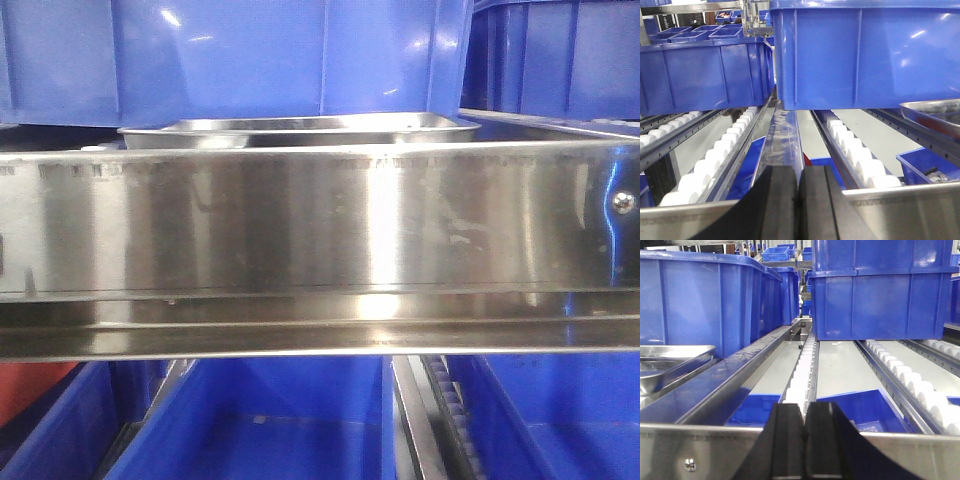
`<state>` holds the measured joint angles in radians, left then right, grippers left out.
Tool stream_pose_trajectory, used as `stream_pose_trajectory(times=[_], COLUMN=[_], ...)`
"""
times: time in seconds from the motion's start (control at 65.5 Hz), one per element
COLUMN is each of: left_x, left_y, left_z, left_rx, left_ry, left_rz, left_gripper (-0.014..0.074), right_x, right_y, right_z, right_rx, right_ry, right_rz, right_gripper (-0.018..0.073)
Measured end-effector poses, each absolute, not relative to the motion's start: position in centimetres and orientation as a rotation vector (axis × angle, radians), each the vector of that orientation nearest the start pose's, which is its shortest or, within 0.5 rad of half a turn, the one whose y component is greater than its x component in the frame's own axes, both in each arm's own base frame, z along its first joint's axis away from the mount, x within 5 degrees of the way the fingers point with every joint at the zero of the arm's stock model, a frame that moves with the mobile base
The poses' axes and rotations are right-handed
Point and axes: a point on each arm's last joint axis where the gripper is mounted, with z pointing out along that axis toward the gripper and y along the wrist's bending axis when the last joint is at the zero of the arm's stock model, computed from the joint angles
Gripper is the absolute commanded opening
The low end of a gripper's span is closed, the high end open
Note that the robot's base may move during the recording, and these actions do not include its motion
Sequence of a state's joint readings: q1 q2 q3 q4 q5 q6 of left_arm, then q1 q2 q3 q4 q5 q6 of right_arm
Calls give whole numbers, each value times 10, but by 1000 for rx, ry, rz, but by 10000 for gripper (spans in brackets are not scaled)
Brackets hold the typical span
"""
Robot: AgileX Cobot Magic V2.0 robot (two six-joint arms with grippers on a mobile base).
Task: Stack silver trays without gaps
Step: 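Reach both grippers forward toward the silver tray on the shelf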
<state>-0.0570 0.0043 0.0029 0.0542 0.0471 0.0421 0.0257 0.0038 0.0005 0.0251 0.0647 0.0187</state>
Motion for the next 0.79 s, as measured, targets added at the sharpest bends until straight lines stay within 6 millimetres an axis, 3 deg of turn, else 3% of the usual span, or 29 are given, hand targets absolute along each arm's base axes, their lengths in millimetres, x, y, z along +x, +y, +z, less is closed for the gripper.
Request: stream_pose_trajectory(times=[0.794], left_x=[57], left_y=[-3], left_z=[208], left_rx=[116], left_ry=[1534], left_rz=[33], left_gripper=[10], right_x=[57], right_y=[2], right_z=[207], right_rx=[13], right_ry=[1552], right_rz=[56], right_gripper=[-78])
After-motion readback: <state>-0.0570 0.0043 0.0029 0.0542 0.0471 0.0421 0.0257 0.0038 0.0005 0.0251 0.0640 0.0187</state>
